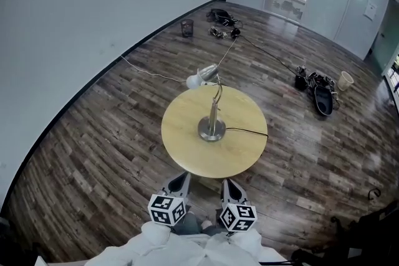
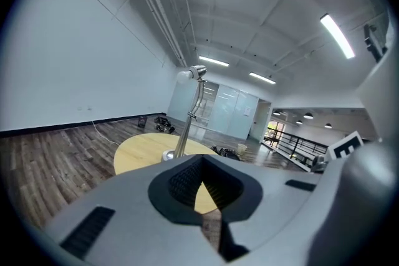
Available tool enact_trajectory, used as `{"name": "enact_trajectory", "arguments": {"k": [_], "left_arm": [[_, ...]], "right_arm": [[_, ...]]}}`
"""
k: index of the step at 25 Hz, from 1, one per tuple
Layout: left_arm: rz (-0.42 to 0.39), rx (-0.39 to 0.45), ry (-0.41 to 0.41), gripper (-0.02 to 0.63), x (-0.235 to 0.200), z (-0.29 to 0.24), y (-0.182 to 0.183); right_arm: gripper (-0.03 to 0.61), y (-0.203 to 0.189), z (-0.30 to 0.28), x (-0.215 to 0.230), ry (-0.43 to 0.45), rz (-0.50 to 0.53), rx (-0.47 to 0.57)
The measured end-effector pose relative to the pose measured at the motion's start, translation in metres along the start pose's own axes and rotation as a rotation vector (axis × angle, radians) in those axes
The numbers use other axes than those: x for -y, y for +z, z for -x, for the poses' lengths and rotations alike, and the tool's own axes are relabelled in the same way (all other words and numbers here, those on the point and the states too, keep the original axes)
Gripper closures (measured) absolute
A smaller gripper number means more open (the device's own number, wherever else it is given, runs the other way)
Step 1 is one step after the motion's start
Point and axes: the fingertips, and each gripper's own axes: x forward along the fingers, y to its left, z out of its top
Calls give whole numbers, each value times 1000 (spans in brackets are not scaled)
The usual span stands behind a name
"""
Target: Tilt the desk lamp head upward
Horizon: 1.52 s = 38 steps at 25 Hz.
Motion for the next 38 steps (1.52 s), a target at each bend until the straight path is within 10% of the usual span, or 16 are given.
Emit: {"name": "enact_trajectory", "arguments": {"k": [38], "left_arm": [[85, -19, 13, 612, -38, 31, -22]], "right_arm": [[566, -16, -13, -46, 8, 145, -44]]}}
